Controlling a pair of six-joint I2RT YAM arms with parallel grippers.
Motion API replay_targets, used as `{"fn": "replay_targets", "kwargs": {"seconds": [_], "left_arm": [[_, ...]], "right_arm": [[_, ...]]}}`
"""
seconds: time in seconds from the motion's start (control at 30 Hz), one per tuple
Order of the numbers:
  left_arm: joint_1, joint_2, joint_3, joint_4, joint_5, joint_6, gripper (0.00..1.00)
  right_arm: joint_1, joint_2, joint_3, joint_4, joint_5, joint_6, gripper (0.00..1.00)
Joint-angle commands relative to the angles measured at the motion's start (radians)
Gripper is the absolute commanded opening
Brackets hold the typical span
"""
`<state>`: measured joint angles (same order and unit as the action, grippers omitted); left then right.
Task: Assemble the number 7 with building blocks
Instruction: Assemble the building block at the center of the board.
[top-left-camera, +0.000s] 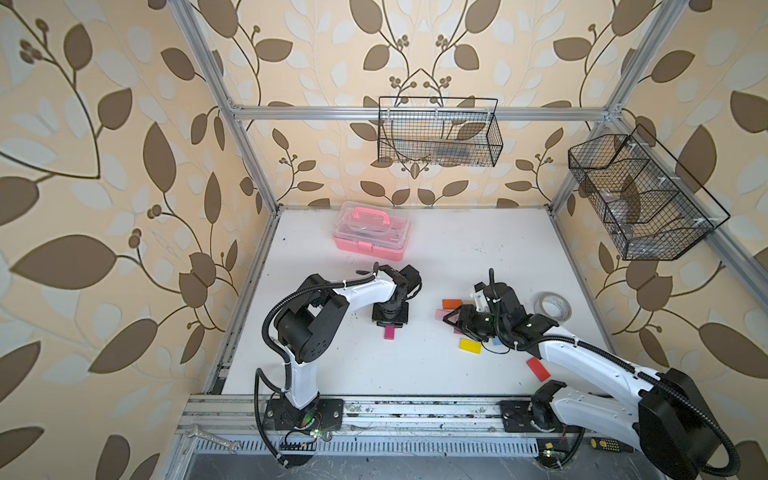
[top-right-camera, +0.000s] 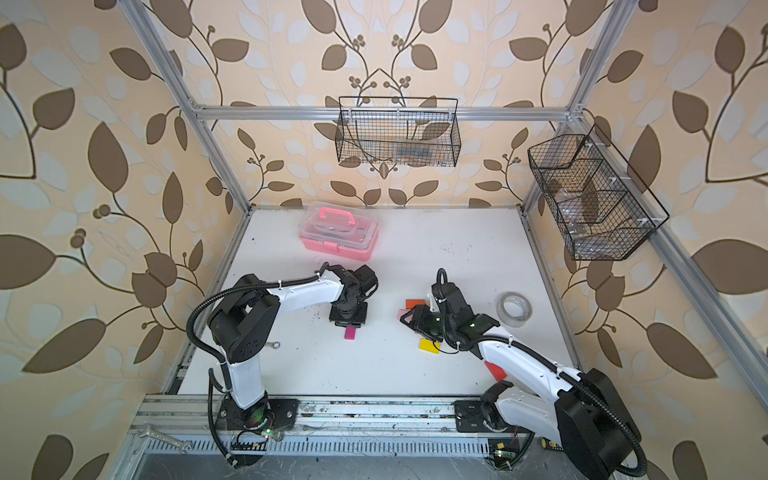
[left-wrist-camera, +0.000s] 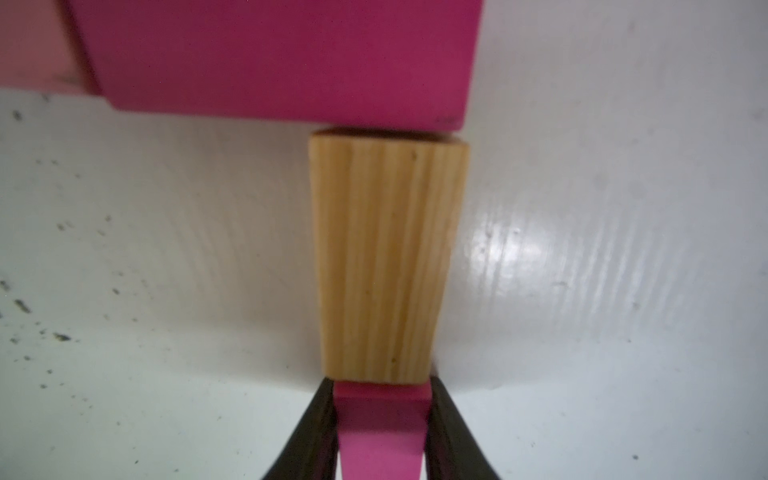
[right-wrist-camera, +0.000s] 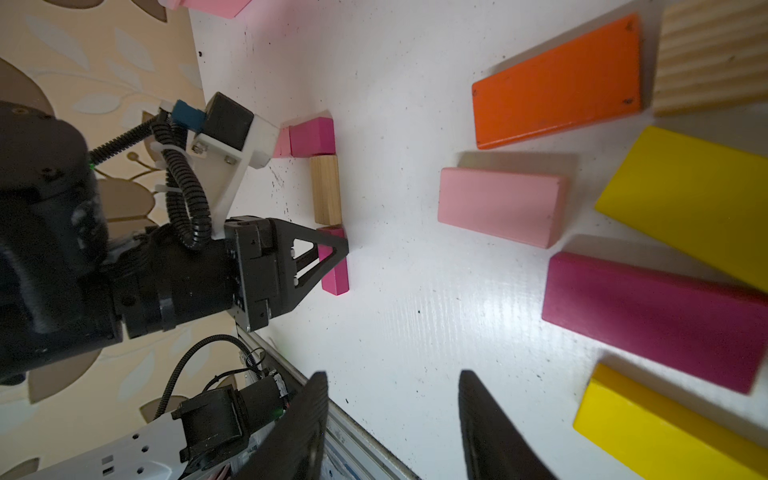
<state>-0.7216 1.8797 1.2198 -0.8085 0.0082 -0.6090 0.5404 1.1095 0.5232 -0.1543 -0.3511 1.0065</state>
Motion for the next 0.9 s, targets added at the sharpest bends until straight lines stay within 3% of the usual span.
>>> {"fn": "replay_targets", "kwargs": {"seconds": [0.0,0.27,0.6,0.73,0.83,0.87], "left_arm": [[-0.009,0.028,0.000,-0.015,-0.018,0.002,0.34],[-0.007,0.024,-0.001,-0.023,-0.029,0.000,0.45],[-0.016,-0.040,0.045,-0.089,-0.076,0.031,0.49],[-0.018,-0.119,0.130,-0.178,-0.118,0.059,0.54],[-0.018,-0.179,0.195,-0.243,-0.121,0.073,0.58],[-0.018,-0.201,0.217,-0.259,-0.123,0.076,0.60]], "right_arm": [[0.003,0.012,-0.019,0.011,0.003,0.017,0.52],[0.008,0.009,-0.019,0.012,0.010,0.021,0.52],[0.014,-0.017,-0.008,-0.009,0.043,0.004,0.55],[0.013,-0.085,0.026,-0.053,0.117,-0.060,0.70],[0.011,-0.172,0.077,-0.111,0.227,-0.145,0.99],[0.009,-0.205,0.094,-0.129,0.268,-0.172,1.00]]}}
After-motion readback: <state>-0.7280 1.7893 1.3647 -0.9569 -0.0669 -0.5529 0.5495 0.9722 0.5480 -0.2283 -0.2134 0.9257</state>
